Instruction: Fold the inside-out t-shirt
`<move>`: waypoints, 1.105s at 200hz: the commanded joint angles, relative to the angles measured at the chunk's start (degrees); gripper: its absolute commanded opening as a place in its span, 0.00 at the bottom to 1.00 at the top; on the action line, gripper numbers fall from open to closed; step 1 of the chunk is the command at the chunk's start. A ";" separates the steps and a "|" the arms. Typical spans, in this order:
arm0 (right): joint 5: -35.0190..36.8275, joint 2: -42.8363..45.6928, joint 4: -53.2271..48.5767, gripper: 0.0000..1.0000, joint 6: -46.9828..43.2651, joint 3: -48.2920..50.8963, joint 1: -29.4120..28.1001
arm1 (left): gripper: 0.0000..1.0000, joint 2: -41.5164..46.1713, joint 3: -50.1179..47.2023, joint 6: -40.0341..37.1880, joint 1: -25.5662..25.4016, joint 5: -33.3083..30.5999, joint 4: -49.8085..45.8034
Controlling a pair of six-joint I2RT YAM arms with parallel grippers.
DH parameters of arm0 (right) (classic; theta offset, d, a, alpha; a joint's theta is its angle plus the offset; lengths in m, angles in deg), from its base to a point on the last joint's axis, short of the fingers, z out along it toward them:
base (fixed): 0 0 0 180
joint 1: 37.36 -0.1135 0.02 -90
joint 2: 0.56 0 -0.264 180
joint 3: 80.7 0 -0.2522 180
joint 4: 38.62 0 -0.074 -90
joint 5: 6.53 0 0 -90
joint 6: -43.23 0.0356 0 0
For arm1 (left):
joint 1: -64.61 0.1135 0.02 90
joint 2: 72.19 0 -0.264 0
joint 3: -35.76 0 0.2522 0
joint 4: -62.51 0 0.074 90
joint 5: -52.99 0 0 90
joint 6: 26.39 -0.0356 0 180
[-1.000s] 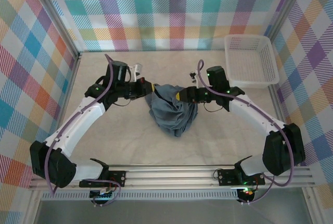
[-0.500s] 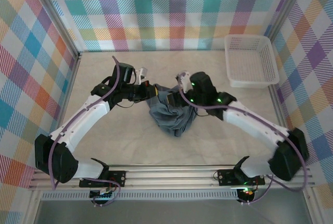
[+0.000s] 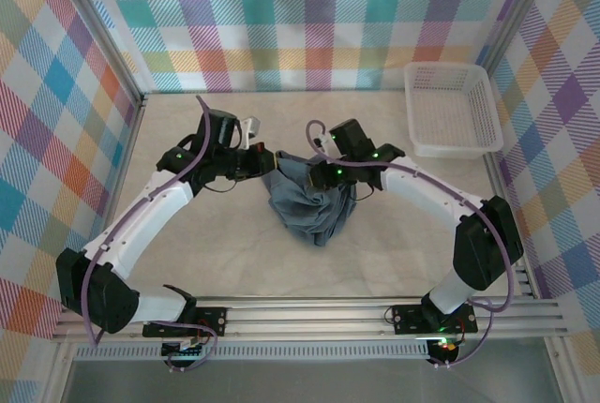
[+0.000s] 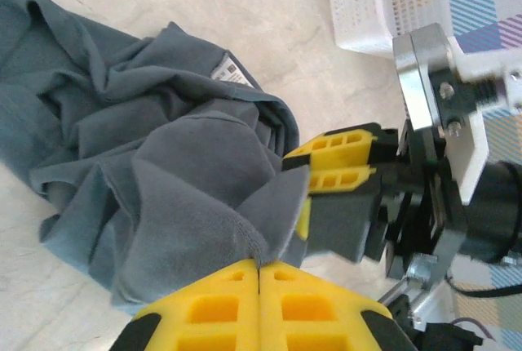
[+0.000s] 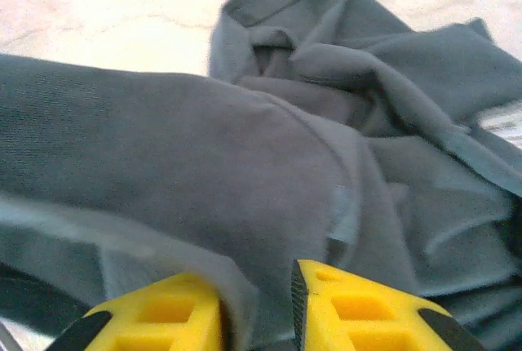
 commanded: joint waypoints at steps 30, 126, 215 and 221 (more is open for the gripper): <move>-0.22 2.34 -10.66 0.05 -0.93 -3.96 5.93 | 0.00 3.79 4.38 -5.35 4.37 -1.75 -6.26; -14.59 12.15 3.39 0.00 2.13 -4.35 0.65 | 0.00 1.99 3.96 -8.36 5.75 -21.71 -10.15; -27.00 5.81 14.19 0.53 2.82 -7.19 -12.79 | 0.55 23.23 -6.39 -6.08 6.05 -37.89 0.37; -26.40 8.57 17.75 0.55 5.25 -3.44 -9.61 | 0.55 21.64 -5.66 -6.43 5.91 -33.69 0.45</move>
